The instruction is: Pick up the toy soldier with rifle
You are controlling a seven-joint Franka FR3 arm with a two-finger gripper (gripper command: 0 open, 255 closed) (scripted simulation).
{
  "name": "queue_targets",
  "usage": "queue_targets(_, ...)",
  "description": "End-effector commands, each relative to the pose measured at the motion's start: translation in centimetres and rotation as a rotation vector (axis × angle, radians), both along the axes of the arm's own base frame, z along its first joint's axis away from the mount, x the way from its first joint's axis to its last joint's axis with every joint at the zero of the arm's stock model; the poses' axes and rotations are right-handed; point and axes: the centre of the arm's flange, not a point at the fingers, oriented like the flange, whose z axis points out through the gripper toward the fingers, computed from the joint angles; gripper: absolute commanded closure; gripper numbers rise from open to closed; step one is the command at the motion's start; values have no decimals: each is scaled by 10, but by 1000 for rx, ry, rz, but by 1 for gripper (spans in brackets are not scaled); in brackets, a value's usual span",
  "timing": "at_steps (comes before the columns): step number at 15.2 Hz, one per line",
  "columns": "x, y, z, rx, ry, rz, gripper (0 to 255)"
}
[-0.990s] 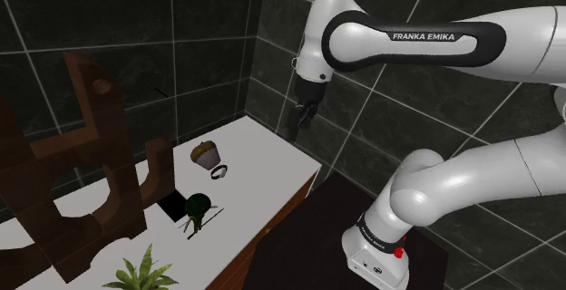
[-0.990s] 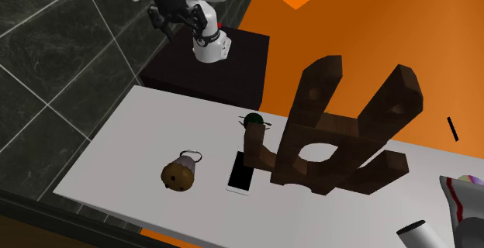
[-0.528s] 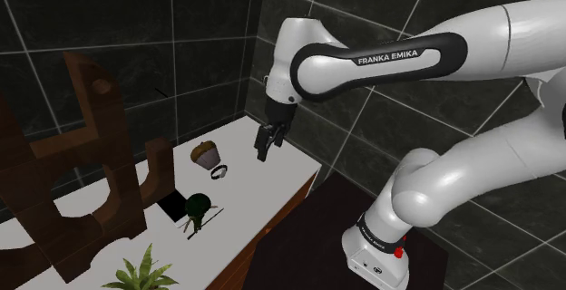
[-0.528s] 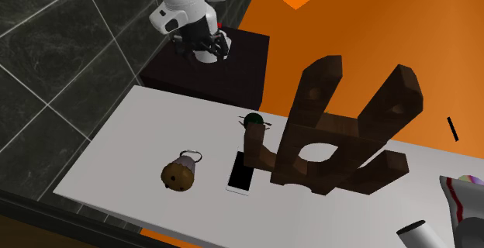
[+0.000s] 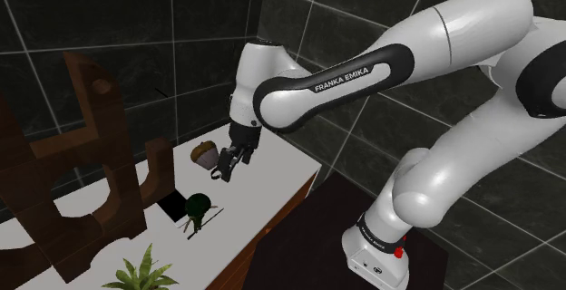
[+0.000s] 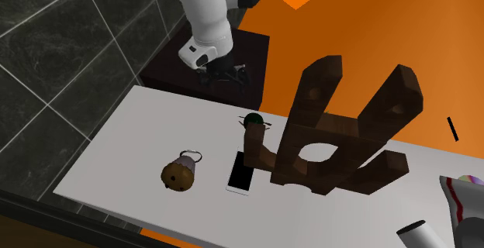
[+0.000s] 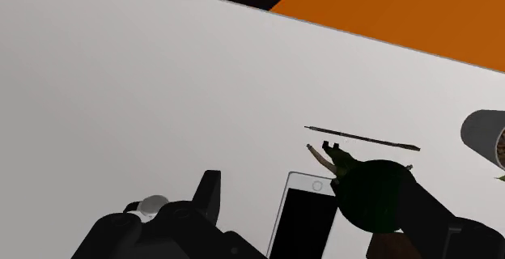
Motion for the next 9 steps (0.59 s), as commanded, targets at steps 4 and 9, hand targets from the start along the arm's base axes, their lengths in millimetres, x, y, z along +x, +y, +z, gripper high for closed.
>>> queue_targets(4,17,53,-31,18,-29,24,0)
queue_targets(9,32,99,-59,32,-53,45,0)
